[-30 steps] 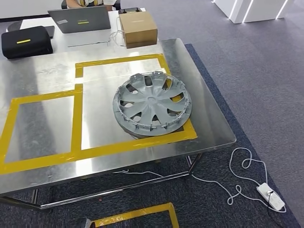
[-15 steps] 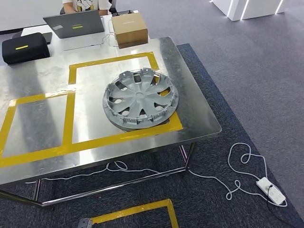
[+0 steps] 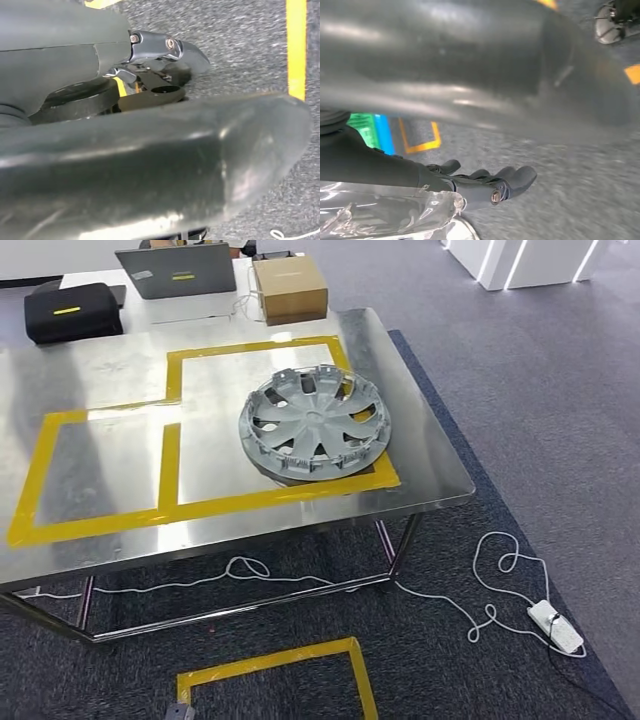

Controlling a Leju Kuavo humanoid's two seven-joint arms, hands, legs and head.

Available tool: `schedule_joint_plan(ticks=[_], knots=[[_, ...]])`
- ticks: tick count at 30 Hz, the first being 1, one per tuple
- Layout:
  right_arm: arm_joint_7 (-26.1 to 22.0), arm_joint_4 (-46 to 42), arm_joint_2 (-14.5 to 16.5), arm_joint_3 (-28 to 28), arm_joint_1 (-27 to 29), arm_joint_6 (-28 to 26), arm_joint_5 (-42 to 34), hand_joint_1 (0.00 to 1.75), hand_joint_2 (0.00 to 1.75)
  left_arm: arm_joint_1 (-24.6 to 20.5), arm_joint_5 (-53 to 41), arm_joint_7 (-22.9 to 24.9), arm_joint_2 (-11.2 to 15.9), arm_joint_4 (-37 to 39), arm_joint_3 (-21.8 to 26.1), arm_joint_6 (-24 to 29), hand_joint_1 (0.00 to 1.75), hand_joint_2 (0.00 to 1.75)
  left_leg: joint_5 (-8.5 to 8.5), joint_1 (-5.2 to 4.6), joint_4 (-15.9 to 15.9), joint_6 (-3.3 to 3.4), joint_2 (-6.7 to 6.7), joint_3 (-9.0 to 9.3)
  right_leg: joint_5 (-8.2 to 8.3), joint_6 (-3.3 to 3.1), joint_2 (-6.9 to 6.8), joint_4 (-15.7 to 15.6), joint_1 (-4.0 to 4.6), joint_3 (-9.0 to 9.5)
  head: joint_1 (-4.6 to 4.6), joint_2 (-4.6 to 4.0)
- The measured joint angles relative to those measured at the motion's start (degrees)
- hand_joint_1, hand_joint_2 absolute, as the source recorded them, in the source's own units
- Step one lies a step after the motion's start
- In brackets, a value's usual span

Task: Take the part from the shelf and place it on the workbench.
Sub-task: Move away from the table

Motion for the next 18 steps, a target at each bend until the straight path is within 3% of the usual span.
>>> schedule_joint_plan(ticks=[2, 3, 4, 5, 7, 8, 9, 10, 12, 13, 14, 17, 18], knots=[[0.2, 0.0, 0.0, 0.0, 0.03, -0.09, 0.39, 0.0, 0.0, 0.02, -0.21, -0.11, -0.01, 0.0, 0.0, -0.02, 0.0, 0.0, 1.33, -0.16, 0.06, 0.23, 0.08, -1.63, -4.95, 0.24, -0.02, 7.75, 0.05, -1.87, 0.12, 0.0], [-0.31, 0.0, 0.0, -0.01, 0.05, -0.07, 0.35, 0.0, 0.0, 0.01, -0.34, -0.58, 0.0, 0.0, -0.01, -0.11, 0.0, 0.0, 1.99, -0.26, 0.09, 0.25, 0.14, -2.47, -5.72, 0.25, -0.02, 10.25, 0.07, -1.95, 0.12, 0.0], [-1.24, 0.0, 0.0, -0.04, 0.04, -0.01, 0.17, 0.0, 0.0, -0.03, -0.43, -1.31, 0.01, 0.0, -0.02, -0.23, 0.0, 0.0, 2.65, -0.34, 0.13, 0.22, 0.19, -3.32, -5.27, 0.2, -0.02, 10.84, 0.08, -1.06, 0.11, 0.0], [-2.41, 0.0, -0.01, -0.09, -0.02, 0.09, -0.02, 0.0, 0.0, -0.11, -0.5, -2.2, 0.01, 0.0, -0.05, -0.38, 0.0, 0.0, 3.3, -0.39, 0.16, 0.13, 0.22, -4.13, -3.92, 0.07, -0.03, 9.24, 0.1, 0.98, 0.12, 0.0], [-4.23, 0.0, -0.03, -0.2, -0.45, 0.33, -0.19, 0.0, 0.0, -0.41, -0.56, -3.44, 0.01, 0.0, -0.11, -0.61, 0.0, 0.0, 4.51, -0.51, 0.27, -0.23, 0.17, -5.45, -2.01, -0.31, -0.03, 1.04, 0.24, 7.7, 0.13, 0.0], [-4.62, 0.0, -0.04, -0.23, -0.78, 0.42, -0.14, 0.0, 0.0, -0.56, -0.57, -3.62, 0.0, 0.0, -0.13, -0.67, 0.0, 0.0, 5.06, -0.59, 0.35, -0.48, 0.15, -5.83, -2.04, -0.56, 0.0, -3.15, 0.34, 10.79, 0.15, 0.0], [-4.84, 0.0, -0.04, -0.28, -1.04, 0.48, -0.04, 0.0, 0.0, -0.7, -0.58, -3.64, -0.01, 0.0, -0.15, -0.71, 0.0, 0.0, 5.57, -0.64, 0.4, -0.78, 0.14, -6.02, -2.51, -0.8, 0.02, -6.18, 0.46, 12.73, 0.16, -0.01], [-5.01, 0.0, -0.04, -0.38, -1.23, 0.51, 0.1, 0.0, 0.0, -0.8, -0.61, -3.64, -0.03, 0.0, -0.16, -0.76, 0.0, 0.0, 6.07, -0.65, 0.38, -1.1, 0.13, -6.12, -2.95, -1.11, 0.04, -7.74, 0.6, 13.54, 0.17, -0.01], [-5.24, 0.01, -0.05, -0.81, -1.27, 0.52, 0.36, 0.0, 0.87, -0.88, -0.68, -3.64, -0.07, 0.0, -0.22, -0.85, 0.0, 0.0, 6.71, -0.48, 0.32, -1.78, 0.11, -6.3, -2.26, -2.01, -0.1, -7.98, 0.66, 12.69, 0.2, -0.02], [-5.28, 0.02, -0.07, -1.06, -1.28, 0.49, 0.44, 0.0, 1.31, -0.86, -0.72, -3.64, -0.09, 0.0, -0.26, -0.87, 0.0, 0.0, 5.83, -0.39, 0.82, -2.13, 0.09, -6.66, -1.67, -2.55, -0.23, -7.96, 0.62, 12.14, 0.15, -0.01], [-5.29, 0.02, -0.08, -1.29, -1.28, 0.47, 0.45, 0.0, 1.75, -0.82, -0.74, -3.64, -0.1, 0.0, -0.29, -0.88, 0.0, 0.0, 3.84, -0.32, 2.25, -2.48, 0.06, -7.28, -0.96, -3.0, -0.35, -8.02, 0.53, 11.43, -0.02, -0.02], [-5.44, 0.03, -0.11, -1.7, -1.22, 0.58, 0.43, 0.0, 1.75, -0.91, -0.77, -3.64, -0.12, 0.0, -0.36, -0.86, 0.0, 0.0, -4.95, -0.11, 12.38, -3.31, 0.04, -10.12, 1.36, -3.47, -0.49, -7.98, 0.44, 8.71, -0.58, -0.02], [-5.5, 0.04, -0.1, -1.81, -1.17, 0.67, 0.38, 0.0, 1.75, -0.95, -0.77, -3.64, -0.12, 0.0, -0.37, -0.84, 0.0, 0.0, -6.08, -0.06, 15.46, -3.48, 0.04, -10.5, 2.16, -3.38, -0.52, -7.92, 0.43, 7.7, -0.62, -0.02]])
